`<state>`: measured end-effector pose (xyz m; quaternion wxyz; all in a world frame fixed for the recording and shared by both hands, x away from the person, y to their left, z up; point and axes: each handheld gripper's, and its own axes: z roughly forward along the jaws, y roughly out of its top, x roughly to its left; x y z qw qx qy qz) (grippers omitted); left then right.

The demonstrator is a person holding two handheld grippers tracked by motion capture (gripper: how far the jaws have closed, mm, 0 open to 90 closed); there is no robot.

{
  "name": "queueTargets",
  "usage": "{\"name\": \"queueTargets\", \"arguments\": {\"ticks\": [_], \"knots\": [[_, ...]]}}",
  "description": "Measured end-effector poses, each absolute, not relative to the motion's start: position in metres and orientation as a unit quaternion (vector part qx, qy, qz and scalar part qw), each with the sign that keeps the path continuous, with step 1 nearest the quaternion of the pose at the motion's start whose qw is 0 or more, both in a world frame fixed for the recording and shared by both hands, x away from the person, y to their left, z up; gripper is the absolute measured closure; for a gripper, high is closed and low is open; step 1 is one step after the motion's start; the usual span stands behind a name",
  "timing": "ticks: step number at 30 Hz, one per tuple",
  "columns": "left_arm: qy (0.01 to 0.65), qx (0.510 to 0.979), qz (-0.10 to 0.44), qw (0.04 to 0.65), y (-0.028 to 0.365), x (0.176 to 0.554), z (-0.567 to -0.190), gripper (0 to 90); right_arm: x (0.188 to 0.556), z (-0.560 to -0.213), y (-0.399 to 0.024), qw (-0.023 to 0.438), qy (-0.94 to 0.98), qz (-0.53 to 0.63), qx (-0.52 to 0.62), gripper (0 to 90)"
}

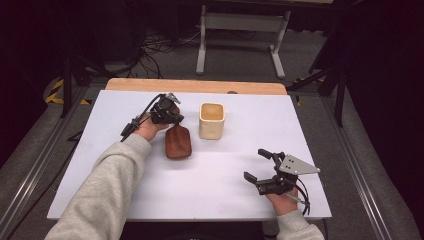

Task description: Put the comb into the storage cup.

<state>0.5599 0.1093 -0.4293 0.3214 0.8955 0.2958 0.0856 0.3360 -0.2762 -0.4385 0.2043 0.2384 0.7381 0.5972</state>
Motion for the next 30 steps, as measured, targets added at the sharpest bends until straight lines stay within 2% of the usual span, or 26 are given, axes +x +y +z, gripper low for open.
{"name": "queueTargets", "arguments": {"ticks": [13, 30], "knots": [[0.301, 0.908, 0.074, 0.281, 0.102, 0.561, -0.428, 90.0, 0.336, -0.439, -0.277, 0.203, 0.739, 0.596, 0.238, 5.7], [0.312, 0.916, 0.066, 0.244, 0.126, 0.555, -0.426, 90.0, 0.337, -0.439, -0.276, 0.203, 0.737, 0.599, 0.237, 5.8]]}}
